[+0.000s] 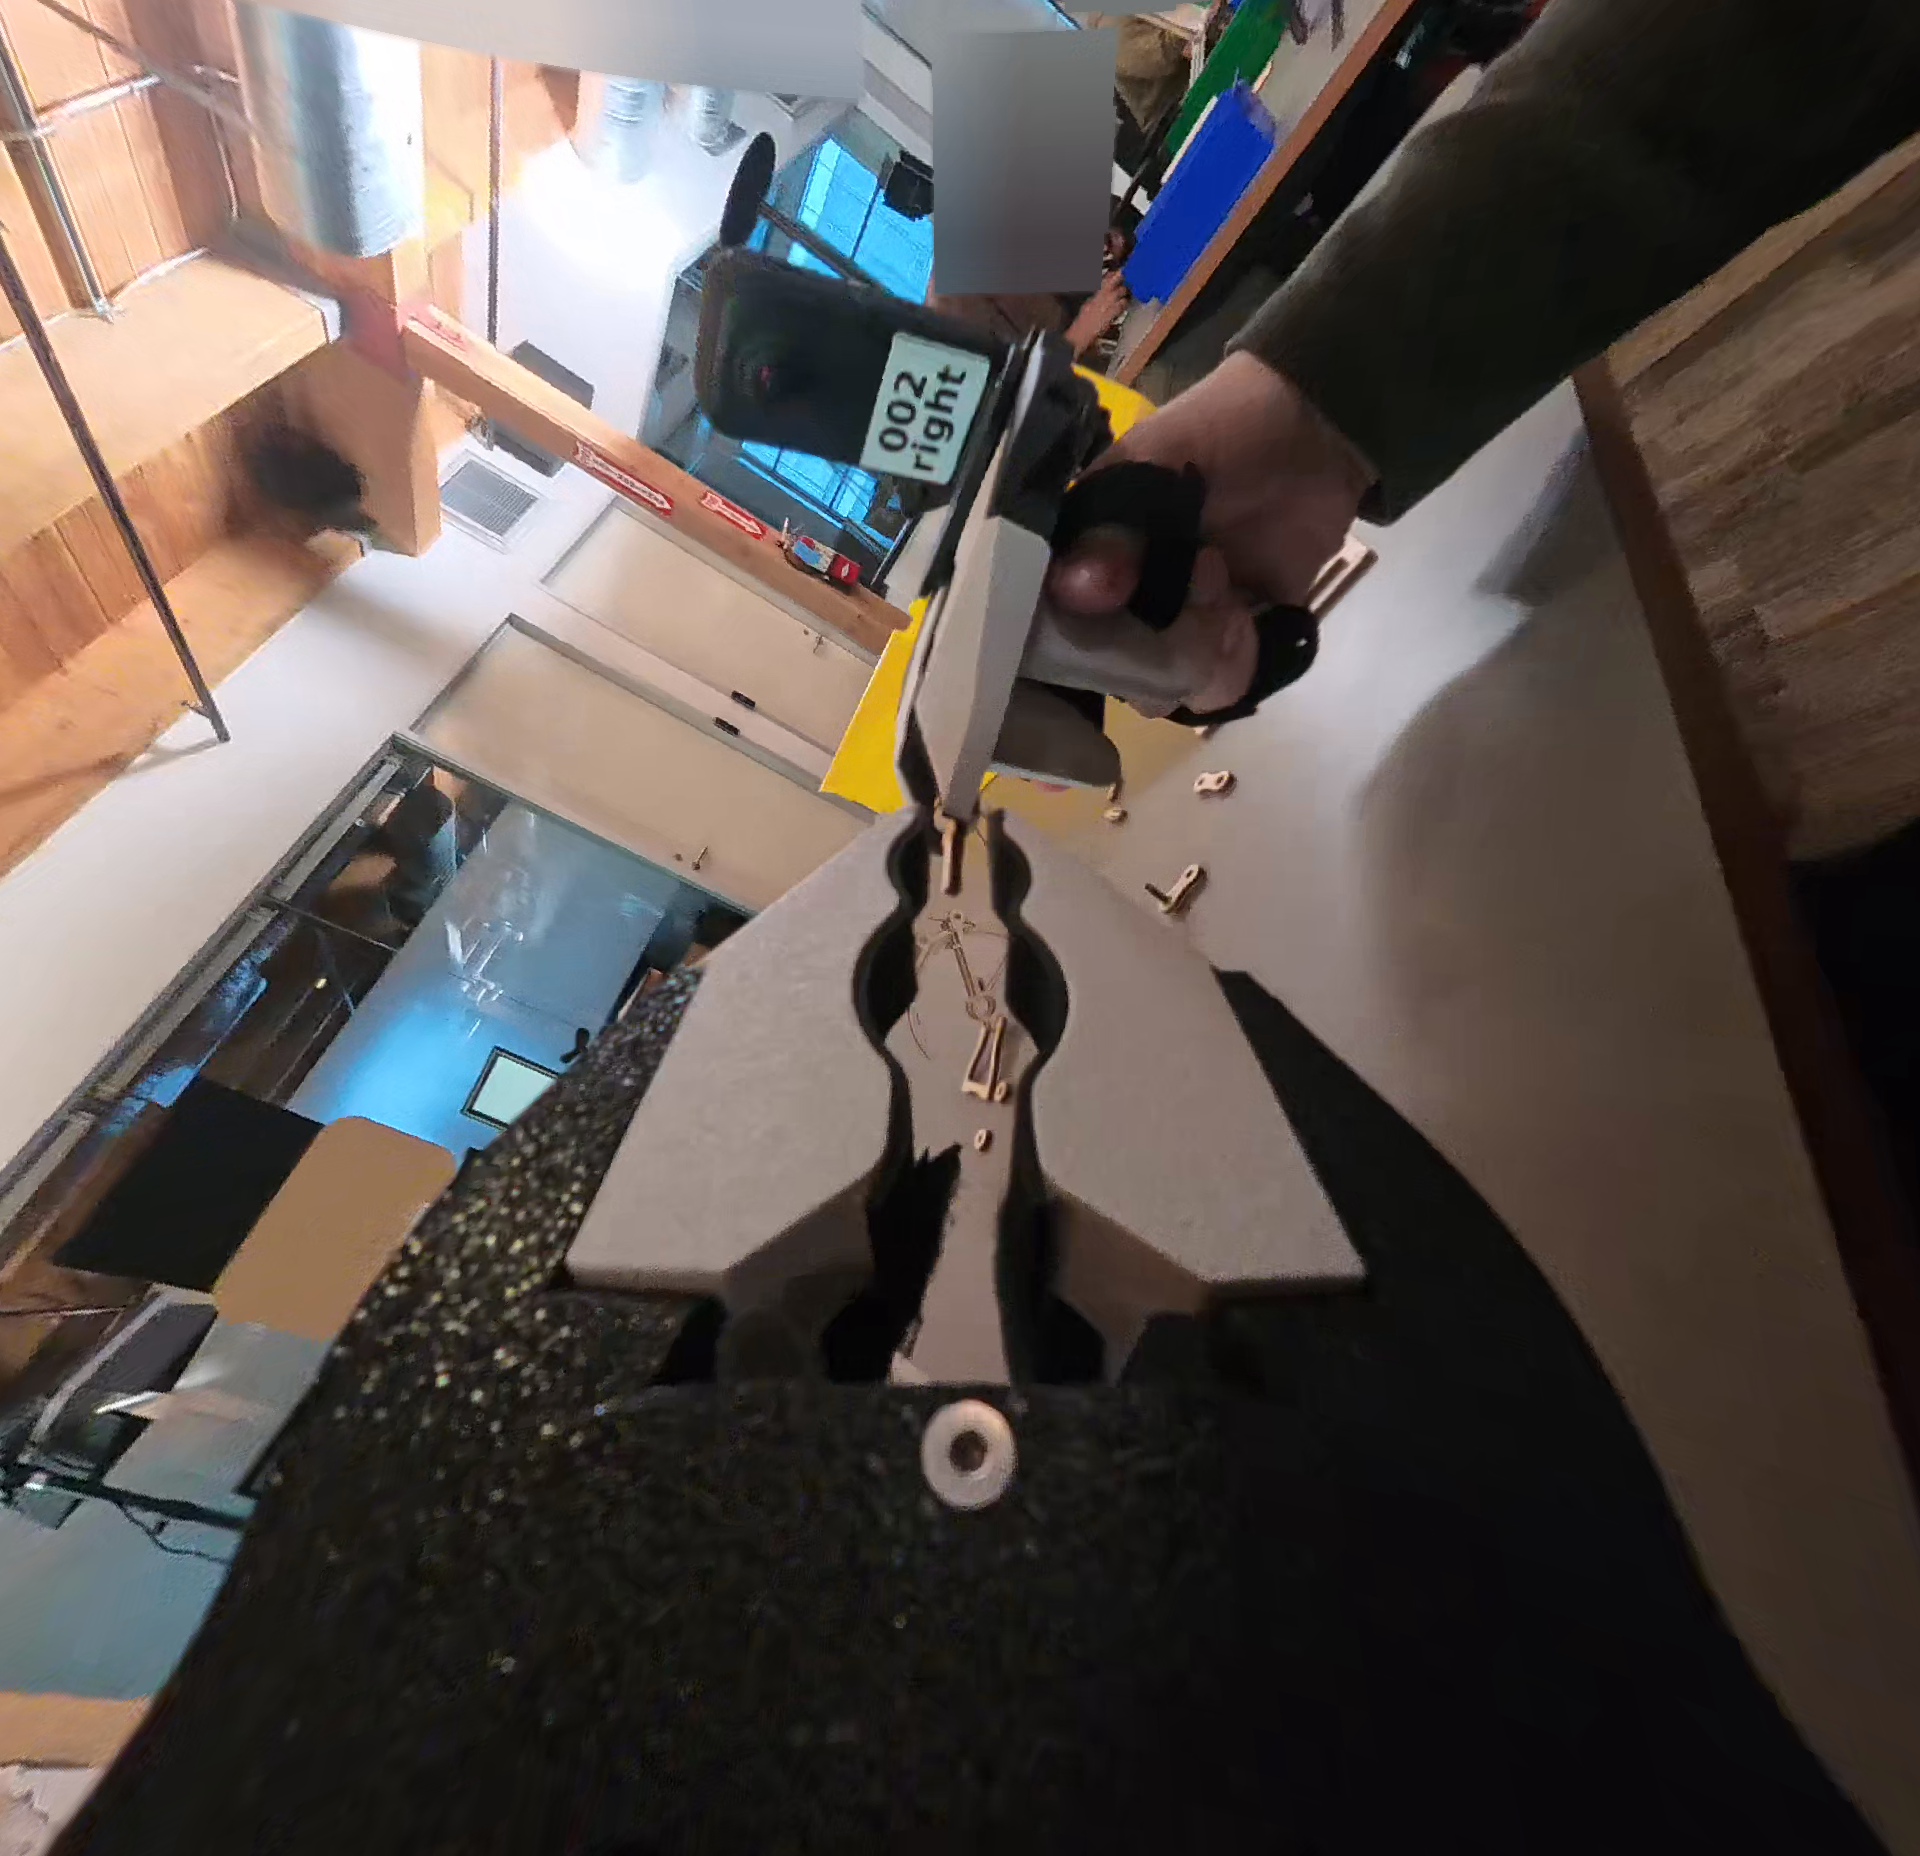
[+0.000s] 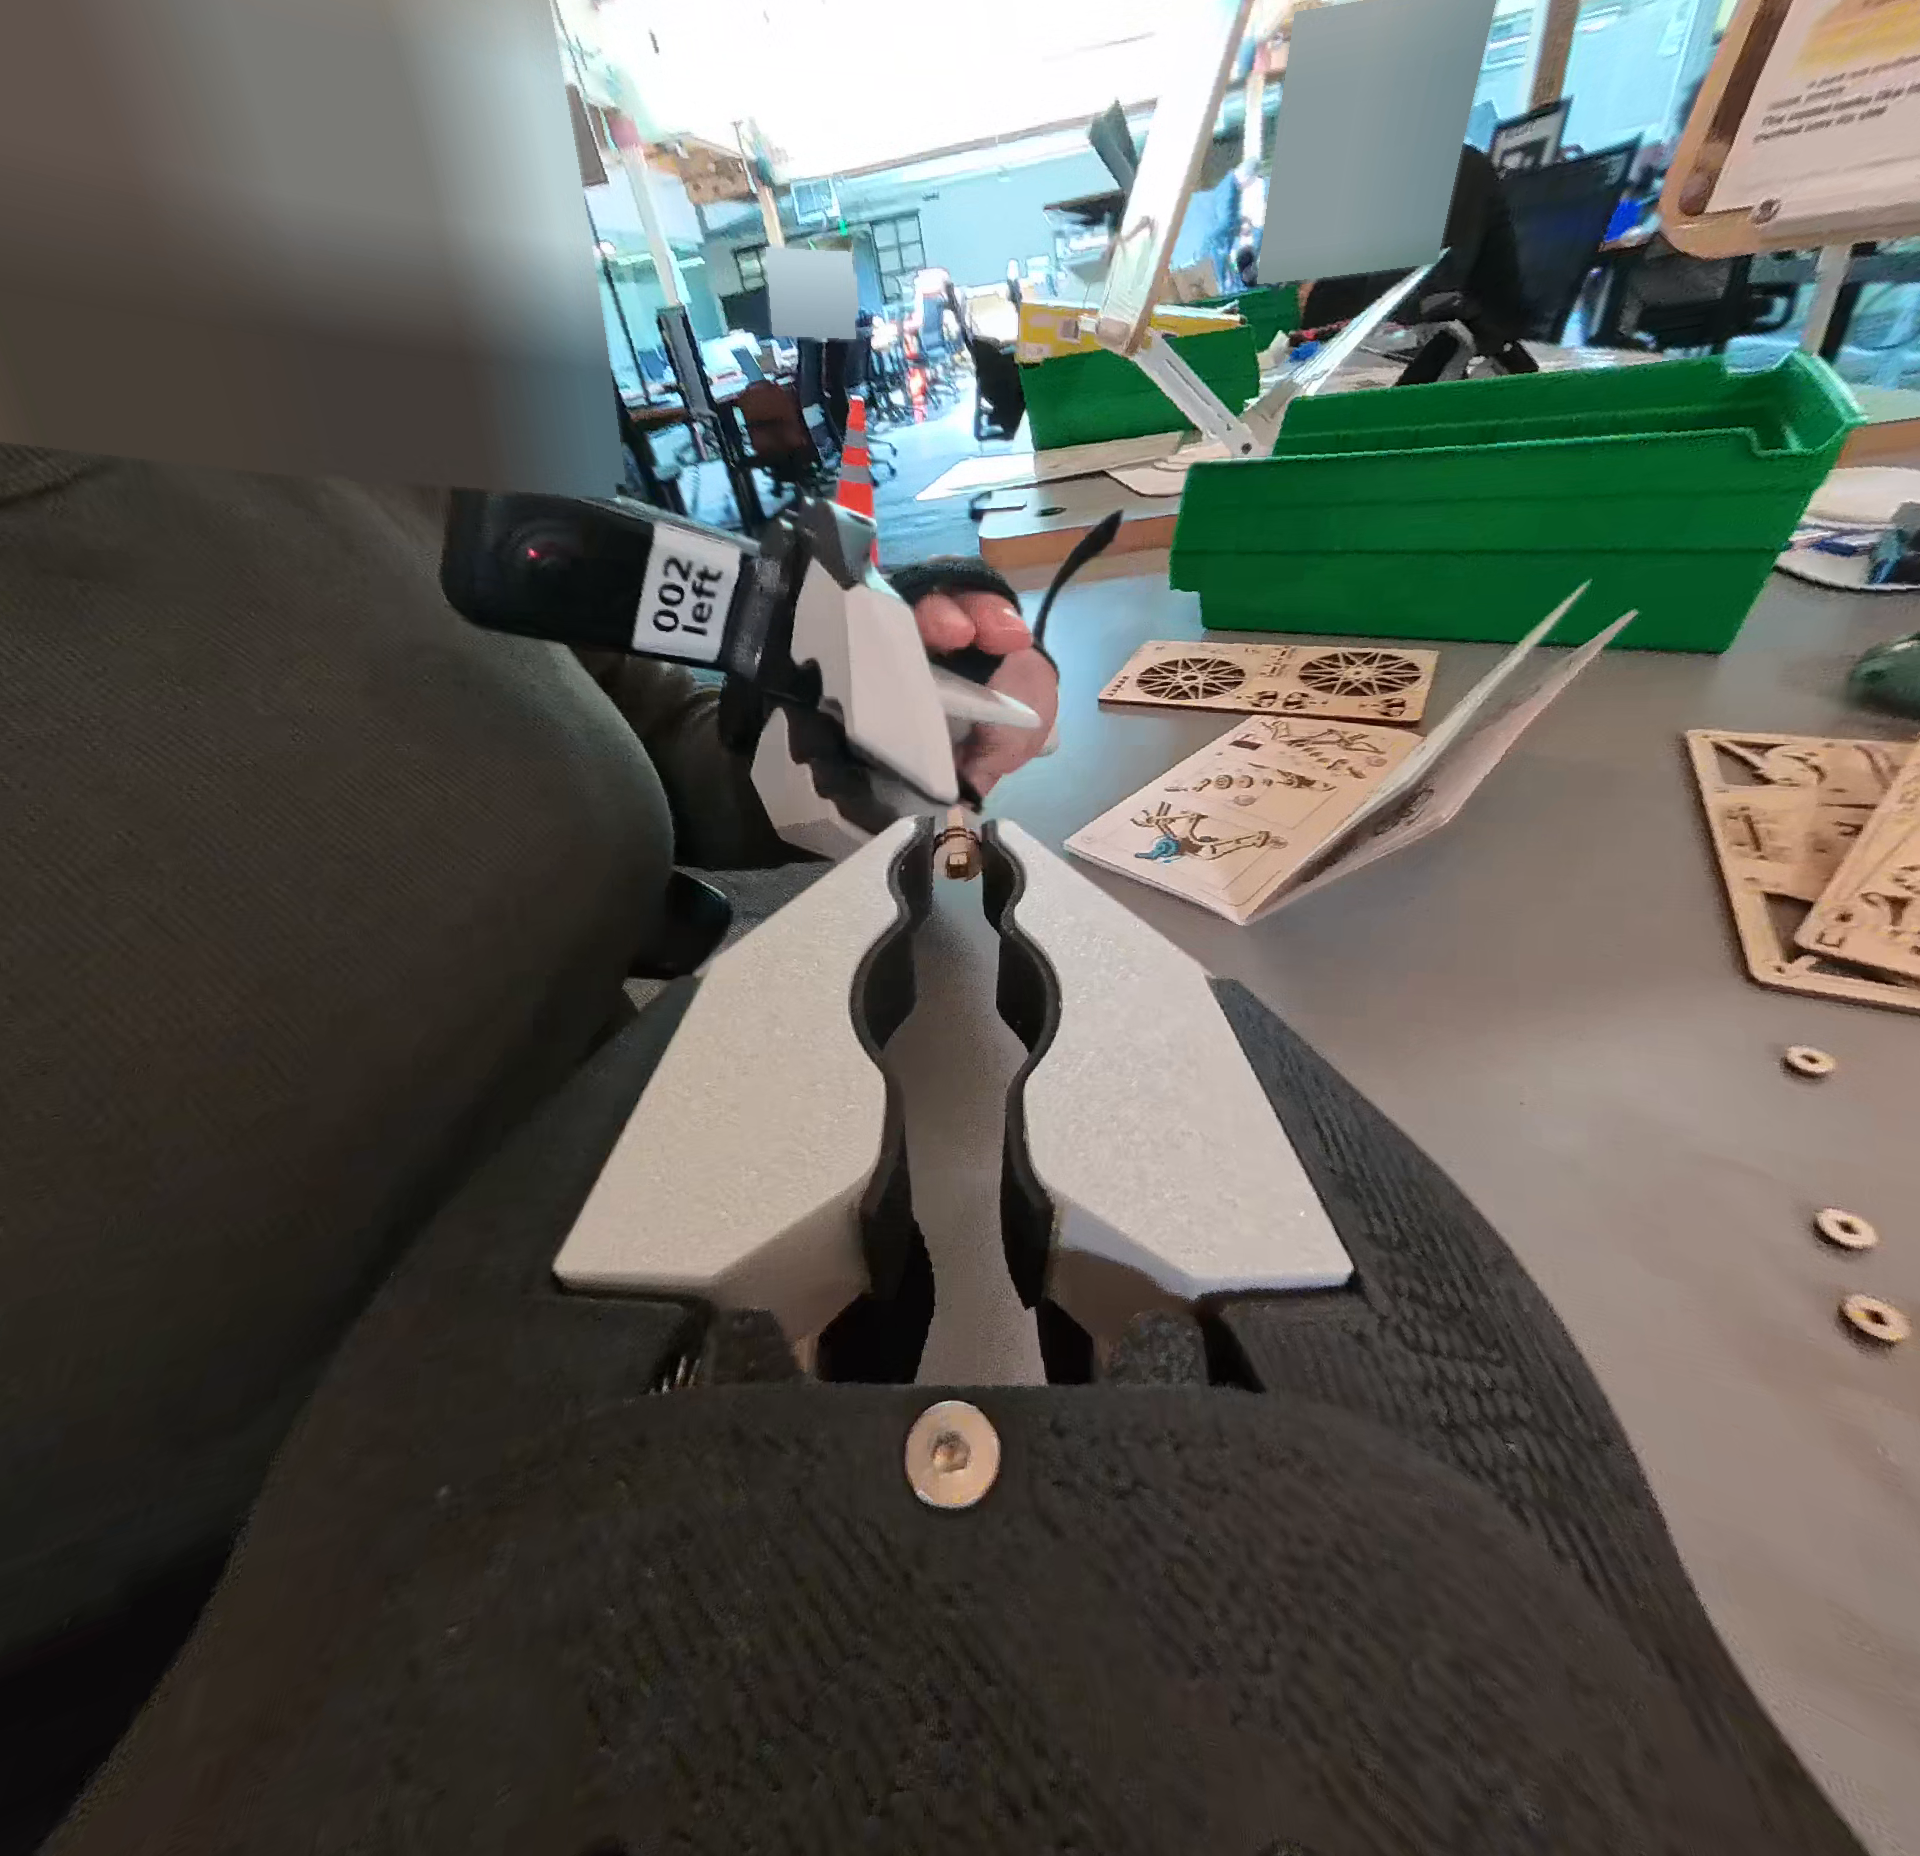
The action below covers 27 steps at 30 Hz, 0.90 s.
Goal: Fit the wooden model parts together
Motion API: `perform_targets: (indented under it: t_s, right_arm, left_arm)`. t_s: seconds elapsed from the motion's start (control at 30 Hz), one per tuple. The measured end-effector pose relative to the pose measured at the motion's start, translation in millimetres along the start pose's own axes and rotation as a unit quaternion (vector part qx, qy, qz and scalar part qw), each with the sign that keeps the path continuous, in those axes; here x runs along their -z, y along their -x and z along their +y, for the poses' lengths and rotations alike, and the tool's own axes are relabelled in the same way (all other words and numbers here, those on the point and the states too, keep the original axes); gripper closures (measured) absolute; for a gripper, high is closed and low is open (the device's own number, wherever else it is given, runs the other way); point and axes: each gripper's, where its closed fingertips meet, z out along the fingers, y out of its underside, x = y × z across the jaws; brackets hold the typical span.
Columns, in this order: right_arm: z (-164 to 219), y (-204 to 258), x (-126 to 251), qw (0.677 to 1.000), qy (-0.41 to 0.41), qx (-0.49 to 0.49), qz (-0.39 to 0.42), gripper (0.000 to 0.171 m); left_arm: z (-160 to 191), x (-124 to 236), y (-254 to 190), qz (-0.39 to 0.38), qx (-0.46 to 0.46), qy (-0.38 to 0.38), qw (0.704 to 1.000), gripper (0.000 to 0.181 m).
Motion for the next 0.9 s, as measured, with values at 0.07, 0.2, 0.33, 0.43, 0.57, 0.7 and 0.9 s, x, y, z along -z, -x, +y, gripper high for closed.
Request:
perform_targets:
  t_s: [0.07,0.2,0.33,0.43,0.57,0.7,0.9]
  right_arm:
    - [0.5,-0.6,0.6,1.000,-0.011,-0.014,-0.010,0.164]
    - [1.4,-3.4,3.5,0.999,-0.024,-0.030,-0.020,0.164]
    - [5.5,-7.4,5.2,0.999,-0.023,-0.040,-0.023,0.164]
    - [10.5,-15.7,9.1,1.000,-0.006,0.008,0.013,0.162]
    - [23.3,-22.4,17.8,0.984,0.056,0.155,0.070,0.147]
    - [36.7,-23.9,20.2,0.974,0.084,0.199,0.072,0.150]
    - [41.3,-25.8,18.8,0.971,0.096,0.206,0.074,0.163]
  left_arm:
    - [4.6,-2.4,0.7,-0.002,-0.010,0.009,1.000,0.178]
    - [12.9,-4.9,-0.9,0.003,-0.030,0.023,0.999,0.170]
    - [19.1,-8.6,-2.6,0.014,-0.037,0.033,0.999,0.181]
    - [26.8,-14.4,-5.9,0.055,0.058,0.038,0.996,0.181]
    - [35.4,-19.2,-14.4,0.133,0.239,0.021,0.962,0.181]
    - [41.0,-22.2,-24.6,0.189,0.349,0.015,0.918,0.181]
    - [40.9,-23.1,-33.8,0.224,0.390,0.007,0.893,0.181]
